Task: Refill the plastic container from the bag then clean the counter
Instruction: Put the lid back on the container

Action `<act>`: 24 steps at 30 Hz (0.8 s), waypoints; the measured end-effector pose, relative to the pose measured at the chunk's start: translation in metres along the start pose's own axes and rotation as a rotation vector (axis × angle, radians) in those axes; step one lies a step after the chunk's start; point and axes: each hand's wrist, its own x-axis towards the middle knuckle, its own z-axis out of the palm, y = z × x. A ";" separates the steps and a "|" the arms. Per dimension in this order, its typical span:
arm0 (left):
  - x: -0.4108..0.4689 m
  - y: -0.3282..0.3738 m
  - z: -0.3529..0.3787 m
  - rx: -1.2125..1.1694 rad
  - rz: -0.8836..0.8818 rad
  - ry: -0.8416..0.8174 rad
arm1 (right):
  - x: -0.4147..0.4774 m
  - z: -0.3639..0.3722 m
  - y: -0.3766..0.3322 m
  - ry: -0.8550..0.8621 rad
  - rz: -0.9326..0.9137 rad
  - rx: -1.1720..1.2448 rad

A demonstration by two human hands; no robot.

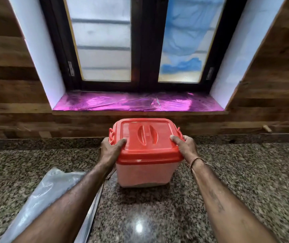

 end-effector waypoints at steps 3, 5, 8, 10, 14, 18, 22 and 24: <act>0.027 0.004 0.005 0.020 -0.002 0.014 | 0.025 0.012 -0.005 -0.013 -0.002 0.006; 0.043 0.005 0.012 0.032 0.000 0.021 | 0.042 0.017 -0.005 -0.005 -0.005 0.010; 0.059 0.001 0.019 0.063 0.021 0.051 | 0.054 0.017 -0.003 -0.013 -0.018 -0.008; 0.062 0.002 0.021 0.065 0.047 0.054 | 0.057 0.017 -0.001 -0.013 -0.028 -0.012; 0.063 0.001 0.024 0.051 0.059 0.036 | 0.059 0.022 0.002 0.001 -0.029 0.002; 0.063 0.001 0.027 0.085 0.052 0.068 | 0.056 0.025 0.000 0.027 -0.035 -0.008; 0.063 0.010 0.027 0.250 0.054 0.085 | 0.059 0.024 -0.007 0.056 -0.028 -0.148; 0.049 0.015 0.025 0.303 0.058 0.040 | 0.052 0.022 -0.008 0.079 -0.008 -0.245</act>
